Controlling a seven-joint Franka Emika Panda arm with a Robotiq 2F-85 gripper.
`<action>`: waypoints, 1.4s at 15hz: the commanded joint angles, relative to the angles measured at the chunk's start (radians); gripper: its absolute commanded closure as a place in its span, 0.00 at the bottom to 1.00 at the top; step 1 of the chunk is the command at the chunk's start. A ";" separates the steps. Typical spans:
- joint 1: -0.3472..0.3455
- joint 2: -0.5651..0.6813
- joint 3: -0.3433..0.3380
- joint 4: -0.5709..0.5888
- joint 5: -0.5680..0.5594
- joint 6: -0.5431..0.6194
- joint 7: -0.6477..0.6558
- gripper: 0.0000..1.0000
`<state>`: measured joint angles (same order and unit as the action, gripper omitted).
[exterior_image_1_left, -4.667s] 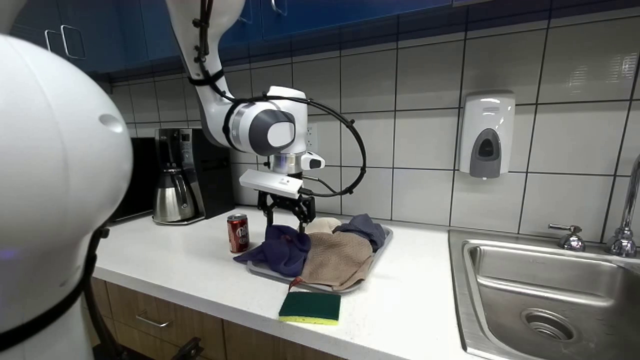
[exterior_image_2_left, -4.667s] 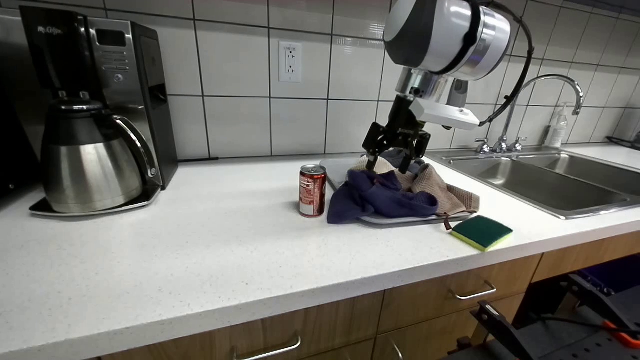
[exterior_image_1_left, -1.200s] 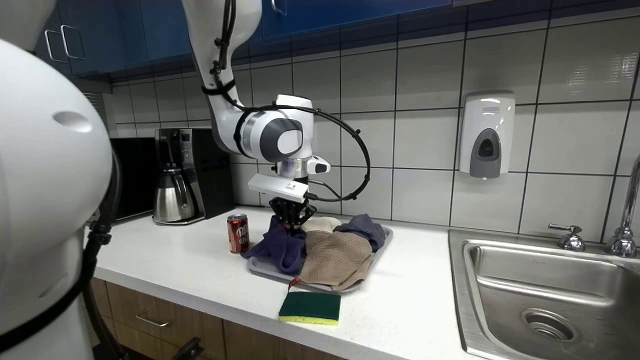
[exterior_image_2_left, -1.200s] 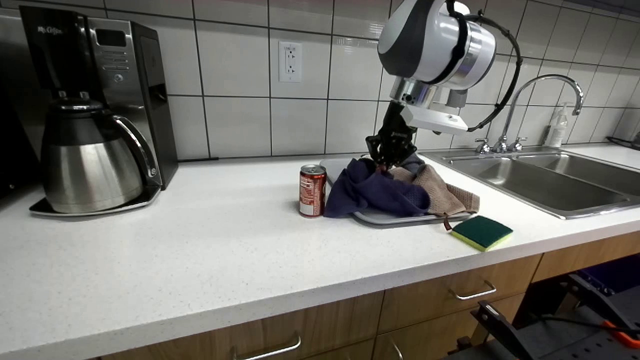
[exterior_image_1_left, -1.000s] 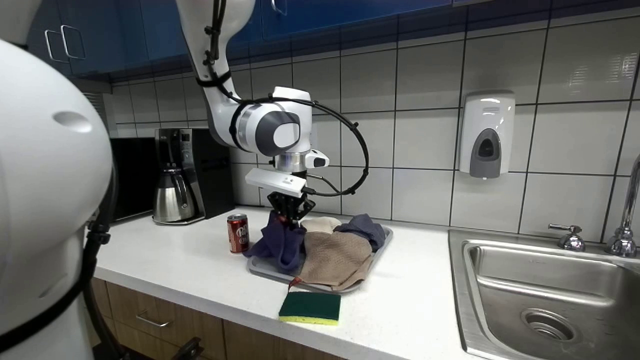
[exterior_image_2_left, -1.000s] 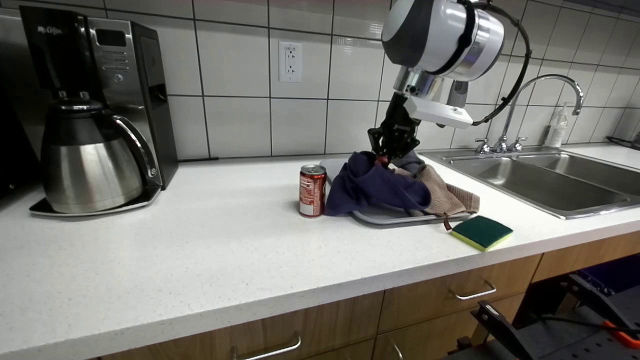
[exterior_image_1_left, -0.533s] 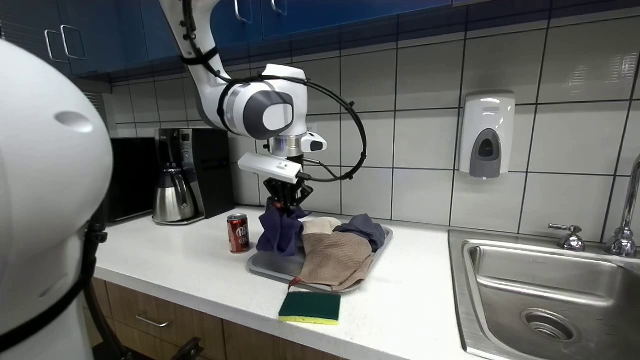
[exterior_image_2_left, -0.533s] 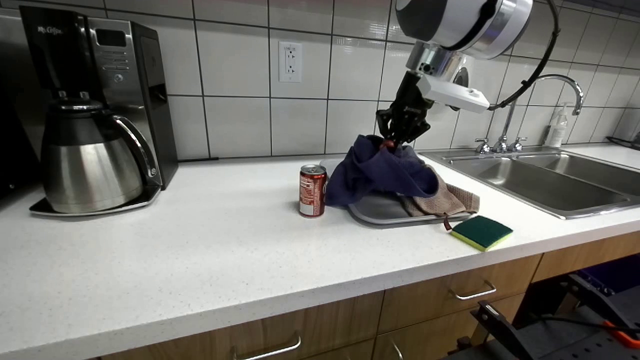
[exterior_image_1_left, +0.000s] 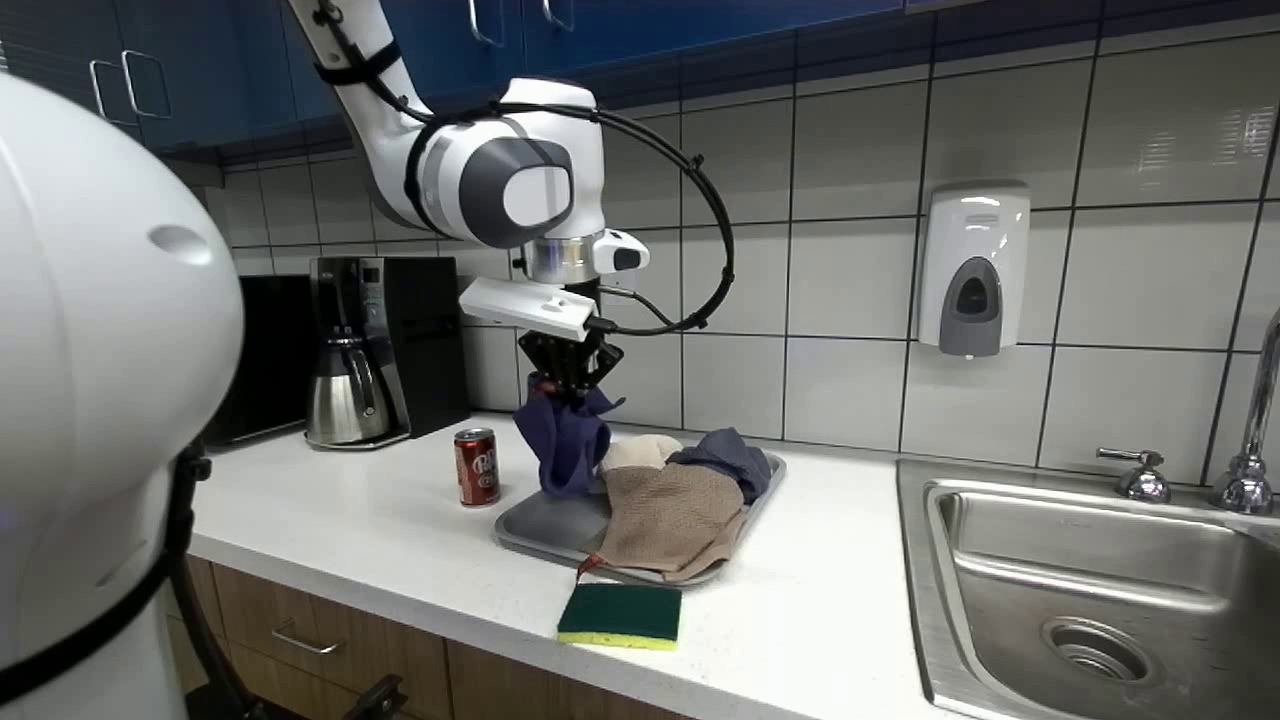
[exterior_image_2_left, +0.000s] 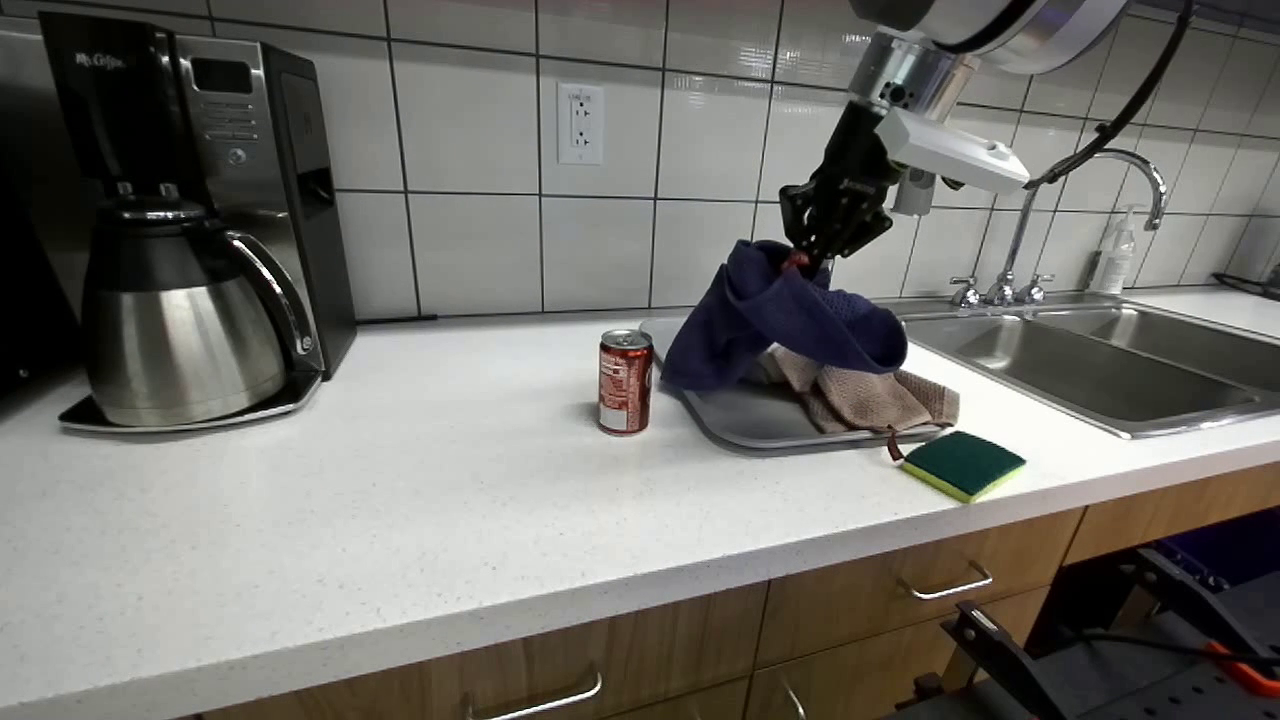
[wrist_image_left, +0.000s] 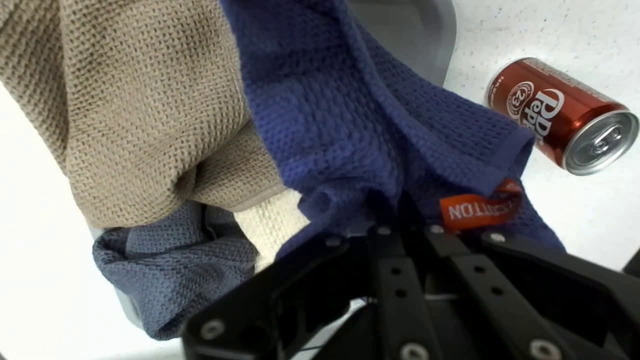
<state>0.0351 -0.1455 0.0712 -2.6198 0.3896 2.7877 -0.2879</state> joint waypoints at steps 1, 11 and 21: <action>0.043 -0.114 -0.041 -0.063 -0.024 -0.024 0.003 0.98; 0.082 -0.242 -0.029 -0.108 -0.153 -0.026 0.138 0.98; 0.093 -0.251 0.132 -0.074 -0.301 -0.009 0.400 0.98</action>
<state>0.1342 -0.3712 0.1457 -2.7026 0.1422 2.7877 0.0155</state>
